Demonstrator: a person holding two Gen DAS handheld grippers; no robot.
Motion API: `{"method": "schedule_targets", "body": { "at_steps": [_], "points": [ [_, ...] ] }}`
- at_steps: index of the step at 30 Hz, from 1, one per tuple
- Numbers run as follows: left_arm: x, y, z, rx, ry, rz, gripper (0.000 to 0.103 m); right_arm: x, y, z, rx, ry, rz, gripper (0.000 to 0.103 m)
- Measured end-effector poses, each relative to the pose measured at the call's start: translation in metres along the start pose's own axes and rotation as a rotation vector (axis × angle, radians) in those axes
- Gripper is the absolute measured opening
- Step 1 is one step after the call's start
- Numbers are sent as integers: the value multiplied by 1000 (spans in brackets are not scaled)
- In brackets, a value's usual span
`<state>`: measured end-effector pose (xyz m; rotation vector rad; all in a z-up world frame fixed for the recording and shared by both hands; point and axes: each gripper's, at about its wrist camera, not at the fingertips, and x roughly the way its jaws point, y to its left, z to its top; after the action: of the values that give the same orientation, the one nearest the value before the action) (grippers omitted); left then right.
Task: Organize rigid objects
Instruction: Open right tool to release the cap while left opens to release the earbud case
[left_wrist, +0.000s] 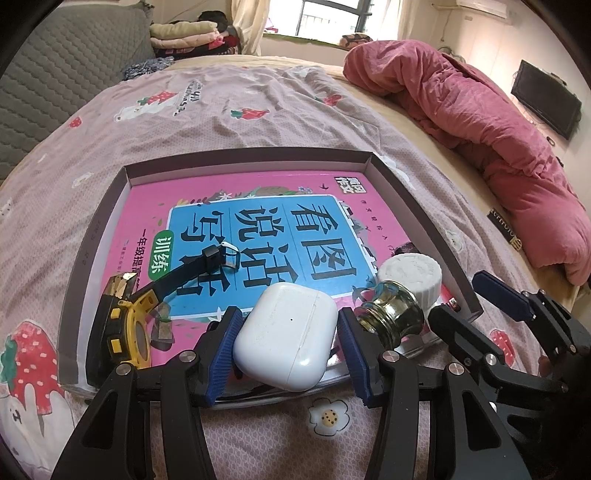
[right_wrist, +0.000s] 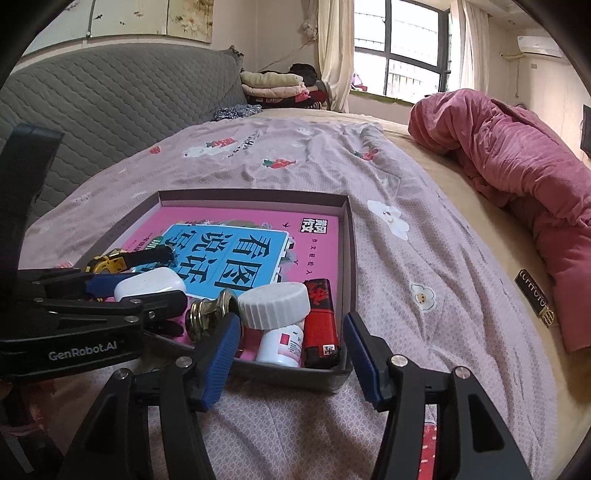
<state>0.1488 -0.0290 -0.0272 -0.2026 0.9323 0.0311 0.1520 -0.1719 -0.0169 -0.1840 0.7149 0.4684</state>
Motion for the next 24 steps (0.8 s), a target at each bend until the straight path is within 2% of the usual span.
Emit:
{"method": "schedule_targets", "body": {
  "at_steps": [24],
  "points": [
    [0, -1, 3, 5, 18, 24, 56, -3, -5, 0, 25, -8, -15, 58]
  ]
}}
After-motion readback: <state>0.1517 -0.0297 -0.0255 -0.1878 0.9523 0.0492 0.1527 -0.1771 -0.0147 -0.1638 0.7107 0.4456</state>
